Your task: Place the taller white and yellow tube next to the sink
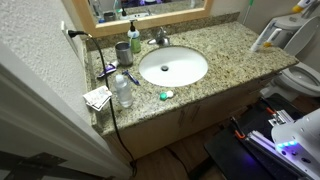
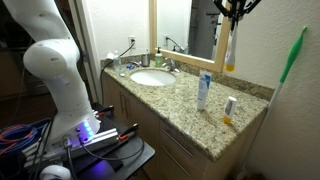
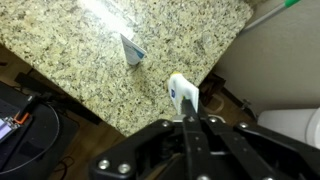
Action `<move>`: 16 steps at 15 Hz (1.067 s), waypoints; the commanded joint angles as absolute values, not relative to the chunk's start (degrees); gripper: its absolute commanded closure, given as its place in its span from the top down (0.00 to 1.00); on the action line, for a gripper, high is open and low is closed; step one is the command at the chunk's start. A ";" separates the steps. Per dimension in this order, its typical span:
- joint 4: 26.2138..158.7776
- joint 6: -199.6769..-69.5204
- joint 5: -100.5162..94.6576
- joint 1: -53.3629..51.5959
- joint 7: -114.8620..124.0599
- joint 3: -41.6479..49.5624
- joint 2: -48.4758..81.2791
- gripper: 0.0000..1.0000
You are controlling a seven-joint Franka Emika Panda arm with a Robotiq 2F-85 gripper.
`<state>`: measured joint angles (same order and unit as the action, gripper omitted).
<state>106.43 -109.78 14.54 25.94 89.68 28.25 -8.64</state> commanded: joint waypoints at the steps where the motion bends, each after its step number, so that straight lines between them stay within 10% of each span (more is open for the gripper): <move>1: 106.22 -108.79 14.77 26.85 88.49 28.00 -10.30 0.03; 16: 107.54 -107.19 7.07 19.76 87.23 13.37 -20.99 0.01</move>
